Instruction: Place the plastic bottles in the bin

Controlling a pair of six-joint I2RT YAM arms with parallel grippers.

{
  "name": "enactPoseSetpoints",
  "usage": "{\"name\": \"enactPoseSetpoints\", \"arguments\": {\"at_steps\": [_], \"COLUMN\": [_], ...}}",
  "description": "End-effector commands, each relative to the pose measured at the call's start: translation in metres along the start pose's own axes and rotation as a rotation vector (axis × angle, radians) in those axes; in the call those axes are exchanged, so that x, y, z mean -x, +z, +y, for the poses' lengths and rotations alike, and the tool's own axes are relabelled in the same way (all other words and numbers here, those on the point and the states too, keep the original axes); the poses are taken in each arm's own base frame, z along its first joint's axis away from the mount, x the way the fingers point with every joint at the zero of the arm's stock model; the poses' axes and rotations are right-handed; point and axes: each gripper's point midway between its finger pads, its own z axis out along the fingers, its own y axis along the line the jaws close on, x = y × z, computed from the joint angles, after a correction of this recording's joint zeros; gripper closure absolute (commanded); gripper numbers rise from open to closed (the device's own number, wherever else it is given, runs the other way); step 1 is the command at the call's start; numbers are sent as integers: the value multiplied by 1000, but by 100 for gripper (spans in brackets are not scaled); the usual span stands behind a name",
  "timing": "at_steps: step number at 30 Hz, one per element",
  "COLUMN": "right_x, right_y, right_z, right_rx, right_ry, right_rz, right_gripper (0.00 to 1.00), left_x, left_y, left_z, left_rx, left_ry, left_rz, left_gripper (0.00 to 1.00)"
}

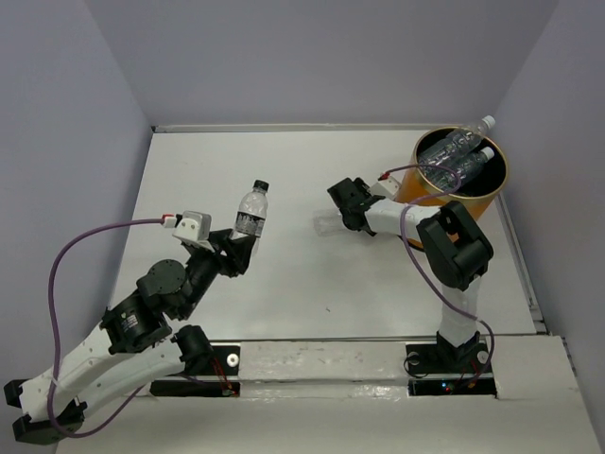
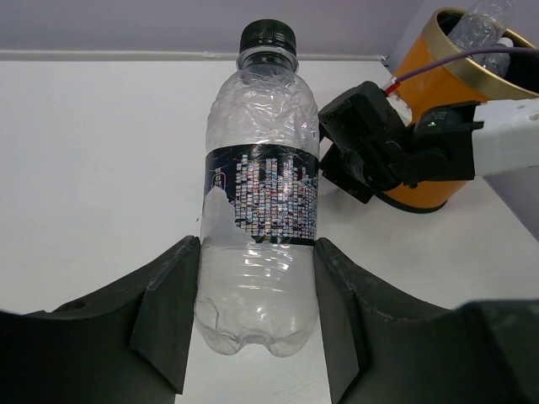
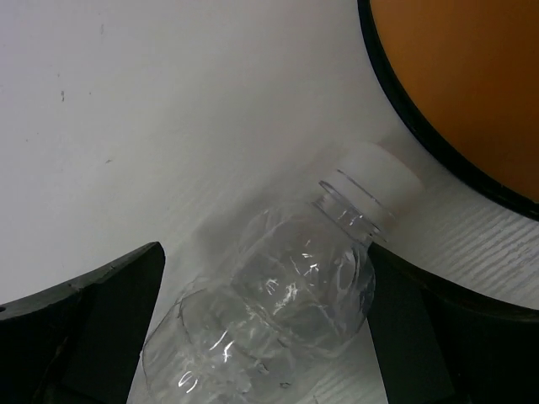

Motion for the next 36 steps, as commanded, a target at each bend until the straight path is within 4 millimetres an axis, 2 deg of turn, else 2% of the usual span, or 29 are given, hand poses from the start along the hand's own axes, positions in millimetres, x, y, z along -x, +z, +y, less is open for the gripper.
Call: {"name": "enactPoseSetpoints", "arguments": {"at_steps": [1, 3, 4, 6, 7, 8, 9, 10, 12, 13, 14, 16, 17, 18, 19, 20, 21, 22, 23, 24, 25, 26, 27, 30, 31, 33, 34, 36], "right_x": [9, 9, 11, 21, 22, 29, 29, 45, 59, 87, 101, 138, 171, 192, 226, 249, 276, 312, 336, 352, 378, 399, 404, 438, 439, 442, 446, 439], "right_y": [4, 4, 3, -4, -12, -21, -35, -55, -87, -110, -122, -145, -166, -176, -194, -208, -224, -246, -254, -260, -278, -289, -290, -304, -299, -291, -285, -264], "right_z": [24, 29, 33, 33, 36, 43, 48, 60, 69, 76, 76, 79, 75, 71, 68, 65, 53, 48, 33, 27, 11, -6, -7, -22, -12, -9, -16, -18], "right_rx": [31, 47, 64, 84, 105, 131, 164, 219, 275, 315, 331, 368, 381, 370, 356, 352, 296, 311, 219, 181, 163, 40, -9, -150, -167, -214, -249, -276], "right_ry": [11, 13, 24, 23, -5, 15, -37, -23, -86, -48, -89, -60, -101, -108, -45, -31, -184, -84, -206, -211, -94, -185, -207, -214, -260, -311, -303, -334], "right_rz": [-11, -10, -11, -24, -37, -51, -61, -88, -154, -211, -245, -323, -399, -457, -546, -607, -699, -795, -878, -931, -1019, -1083, -1125, -1255, -1292, -1313, -1323, -1308], "right_gripper": [4, 16, 31, 46, 58, 60, 62, 64, 69, 71, 71, 74, 75, 75, 75, 75, 75, 75, 75, 75, 75, 75, 76, 78, 78, 78, 78, 78], "left_x": [4, 2, 2, 1, 2, 3, 3, 3, 3, 2, 2, 2, 3, 3, 3, 3, 4, 5, 6, 6, 7, 8, 9, 10, 10, 11, 11, 14], "left_y": [9, 11, 11, 12, 12, 11, 11, 12, 12, 12, 13, 13, 12, 12, 12, 12, 11, 10, 10, 9, 9, 8, 8, 6, 6, 5, 4, 2], "left_z": [-6, -5, -5, -4, -2, -2, -1, -1, -1, -1, -1, -2, -1, -1, -1, -2, -1, -2, -1, -2, -2, -1, -1, -1, -1, 0, 0, 2], "left_rx": [-5, 2, 6, 13, 21, 19, 24, 26, 27, 23, 27, 22, 23, 22, 20, 16, 18, 13, 13, 10, 11, 9, 11, 7, 3, 5, 7, 9], "left_ry": [13, 17, 21, 22, 20, 20, 19, 20, 20, 22, 23, 23, 21, 21, 22, 19, 17, 17, 13, 12, 11, 9, 7, 3, 2, -2, -3, -9], "left_rz": [-21, -16, -13, -11, -17, -19, -22, -22, -22, -19, -18, -17, -20, -19, -20, -20, -25, -26, -30, -32, -34, -39, -41, -46, -47, -51, -50, -62], "left_gripper": [67, 67, 67, 67, 67, 67, 67, 67, 67, 67, 67, 67, 67, 67, 67, 67, 67, 67, 67, 67, 67, 67, 67, 67, 67, 67, 67, 67]}}
